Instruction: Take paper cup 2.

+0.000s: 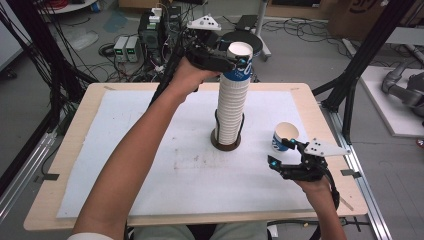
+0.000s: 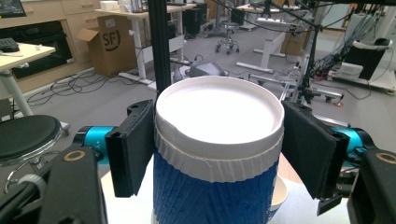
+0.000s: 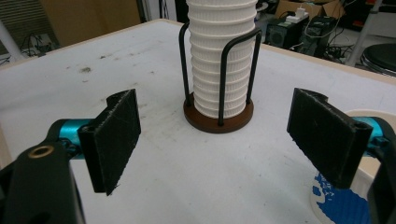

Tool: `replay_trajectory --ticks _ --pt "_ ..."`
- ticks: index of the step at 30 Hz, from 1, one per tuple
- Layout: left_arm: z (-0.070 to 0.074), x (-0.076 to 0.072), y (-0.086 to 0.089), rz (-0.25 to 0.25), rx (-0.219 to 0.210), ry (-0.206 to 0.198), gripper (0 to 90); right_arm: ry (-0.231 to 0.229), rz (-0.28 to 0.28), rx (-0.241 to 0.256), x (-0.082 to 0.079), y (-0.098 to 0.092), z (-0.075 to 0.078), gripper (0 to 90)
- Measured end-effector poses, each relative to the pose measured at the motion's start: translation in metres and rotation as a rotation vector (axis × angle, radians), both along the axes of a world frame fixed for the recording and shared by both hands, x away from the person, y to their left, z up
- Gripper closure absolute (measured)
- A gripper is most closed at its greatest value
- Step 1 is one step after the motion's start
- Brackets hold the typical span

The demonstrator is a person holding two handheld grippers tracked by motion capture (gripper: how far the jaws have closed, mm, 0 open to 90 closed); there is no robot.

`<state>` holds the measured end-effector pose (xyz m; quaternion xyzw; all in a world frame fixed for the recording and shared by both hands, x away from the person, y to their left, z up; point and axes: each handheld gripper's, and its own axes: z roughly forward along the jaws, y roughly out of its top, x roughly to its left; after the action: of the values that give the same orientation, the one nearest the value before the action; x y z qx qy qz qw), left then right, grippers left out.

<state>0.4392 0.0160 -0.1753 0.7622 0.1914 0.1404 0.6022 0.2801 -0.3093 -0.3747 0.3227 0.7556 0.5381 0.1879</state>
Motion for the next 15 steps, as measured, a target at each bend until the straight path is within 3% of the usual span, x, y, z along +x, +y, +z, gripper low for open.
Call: replay_trajectory --ticks 6,11,15 --pt "0.003 -0.001 0.001 -0.001 0.015 0.006 29.7 -0.003 -0.001 -0.003 0.000 0.001 0.000 17.8" --pt "0.009 -0.002 0.003 0.002 -0.021 -0.009 30.4 0.001 0.002 -0.005 0.001 0.002 -0.001 17.8" --pt "0.024 -0.005 0.009 0.005 -0.066 -0.018 30.8 0.001 0.005 -0.007 0.001 0.003 -0.002 17.8"
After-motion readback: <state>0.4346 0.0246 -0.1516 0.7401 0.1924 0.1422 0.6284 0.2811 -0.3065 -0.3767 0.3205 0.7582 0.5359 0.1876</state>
